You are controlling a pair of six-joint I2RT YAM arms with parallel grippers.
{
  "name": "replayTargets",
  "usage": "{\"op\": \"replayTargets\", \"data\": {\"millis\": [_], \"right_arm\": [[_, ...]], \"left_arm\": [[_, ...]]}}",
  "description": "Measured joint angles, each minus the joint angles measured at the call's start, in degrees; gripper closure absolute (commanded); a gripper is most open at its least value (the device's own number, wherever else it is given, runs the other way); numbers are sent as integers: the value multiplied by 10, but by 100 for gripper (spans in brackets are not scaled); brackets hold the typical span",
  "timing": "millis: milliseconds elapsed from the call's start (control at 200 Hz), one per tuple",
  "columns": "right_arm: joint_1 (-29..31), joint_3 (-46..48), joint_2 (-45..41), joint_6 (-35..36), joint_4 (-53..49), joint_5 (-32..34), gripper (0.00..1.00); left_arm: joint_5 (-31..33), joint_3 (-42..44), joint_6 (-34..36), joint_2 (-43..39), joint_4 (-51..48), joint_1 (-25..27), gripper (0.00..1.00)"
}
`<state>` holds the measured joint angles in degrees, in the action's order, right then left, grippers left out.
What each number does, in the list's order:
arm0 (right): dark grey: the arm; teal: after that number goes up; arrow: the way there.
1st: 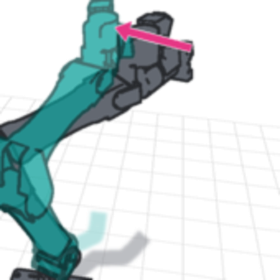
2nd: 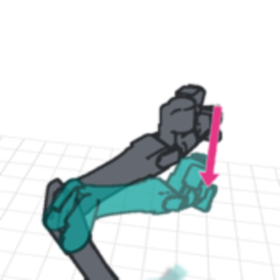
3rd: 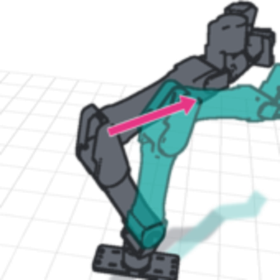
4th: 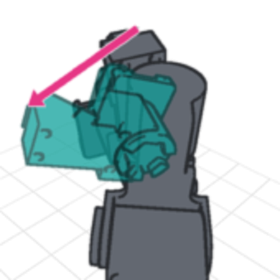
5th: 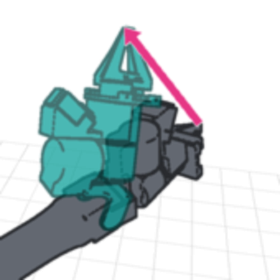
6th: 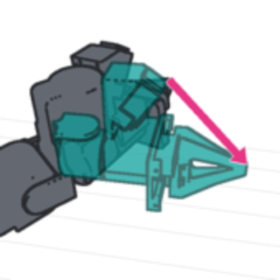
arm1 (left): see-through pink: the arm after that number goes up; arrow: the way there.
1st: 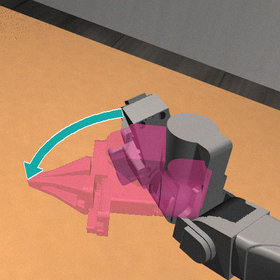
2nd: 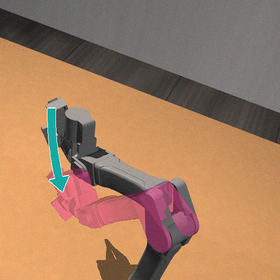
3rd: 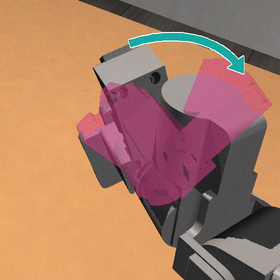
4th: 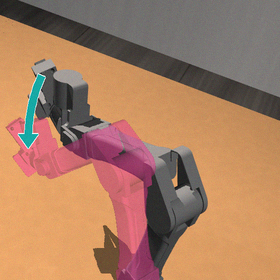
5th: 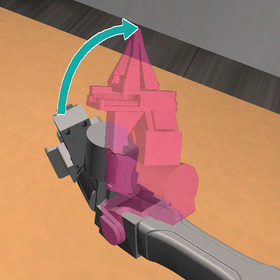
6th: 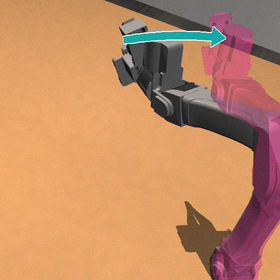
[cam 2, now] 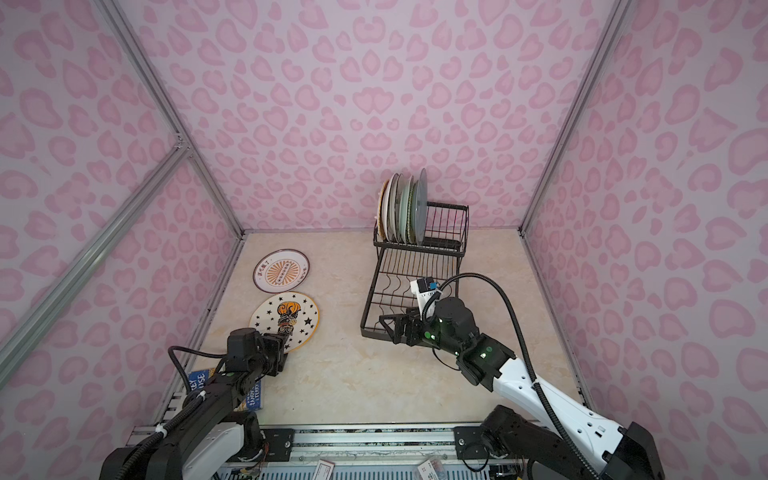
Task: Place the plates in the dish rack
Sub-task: 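Grasp the star plate's rim with the left gripper and tilt it up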
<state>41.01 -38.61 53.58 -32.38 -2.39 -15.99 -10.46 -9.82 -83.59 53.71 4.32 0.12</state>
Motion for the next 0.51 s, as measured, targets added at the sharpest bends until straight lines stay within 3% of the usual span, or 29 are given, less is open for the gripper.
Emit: {"op": "replayTargets", "data": {"millis": [180, 295, 505], "right_arm": [[5, 1, -2, -2, 1, 1, 3], [7, 5, -8, -5, 4, 9, 3], [9, 7, -23, -10, 0, 15, 3]], "left_arm": [[13, 7, -36, 3, 16, 3, 53], [20, 7, -47, 15, 18, 3, 72], [32, 8, -50, 3, 17, 6, 91]]}}
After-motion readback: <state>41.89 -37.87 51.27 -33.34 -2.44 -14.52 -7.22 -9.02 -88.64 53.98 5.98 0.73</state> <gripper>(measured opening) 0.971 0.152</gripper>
